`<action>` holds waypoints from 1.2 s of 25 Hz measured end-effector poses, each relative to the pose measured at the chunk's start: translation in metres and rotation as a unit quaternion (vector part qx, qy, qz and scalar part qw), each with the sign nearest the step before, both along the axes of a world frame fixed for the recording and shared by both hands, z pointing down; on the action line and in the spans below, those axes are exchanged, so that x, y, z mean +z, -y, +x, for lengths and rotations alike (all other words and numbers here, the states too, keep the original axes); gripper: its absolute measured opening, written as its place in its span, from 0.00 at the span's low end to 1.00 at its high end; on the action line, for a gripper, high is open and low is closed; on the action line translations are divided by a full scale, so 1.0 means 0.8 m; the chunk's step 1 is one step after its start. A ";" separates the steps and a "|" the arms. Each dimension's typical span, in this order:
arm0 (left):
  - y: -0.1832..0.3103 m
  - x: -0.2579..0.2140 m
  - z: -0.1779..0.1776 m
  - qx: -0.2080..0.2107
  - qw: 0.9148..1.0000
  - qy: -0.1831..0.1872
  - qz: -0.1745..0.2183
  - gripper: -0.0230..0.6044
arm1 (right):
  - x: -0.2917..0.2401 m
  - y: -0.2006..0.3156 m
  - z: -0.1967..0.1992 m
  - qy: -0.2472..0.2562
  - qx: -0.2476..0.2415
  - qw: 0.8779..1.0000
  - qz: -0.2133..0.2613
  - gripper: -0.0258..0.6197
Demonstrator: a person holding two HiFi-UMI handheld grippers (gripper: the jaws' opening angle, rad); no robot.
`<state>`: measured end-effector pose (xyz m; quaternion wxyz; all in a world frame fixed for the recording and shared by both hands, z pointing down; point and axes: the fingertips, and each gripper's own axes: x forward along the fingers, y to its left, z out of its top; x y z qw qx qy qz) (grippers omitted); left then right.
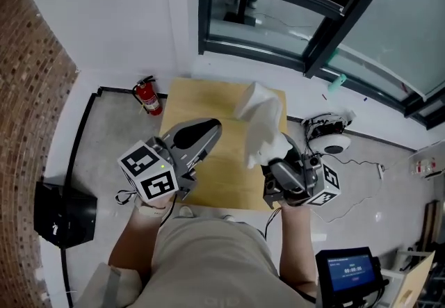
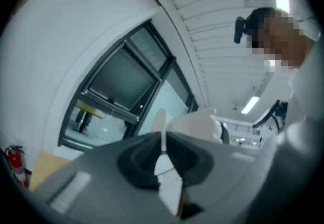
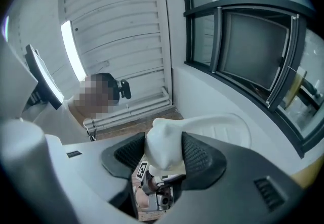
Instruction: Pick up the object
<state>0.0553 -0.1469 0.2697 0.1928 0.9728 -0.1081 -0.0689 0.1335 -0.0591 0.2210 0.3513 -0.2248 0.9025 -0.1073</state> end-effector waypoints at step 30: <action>-0.007 -0.003 -0.002 0.001 1.000 -0.002 -0.009 0.08 | 0.001 0.002 -0.011 -0.003 0.009 1.000 -0.006 0.39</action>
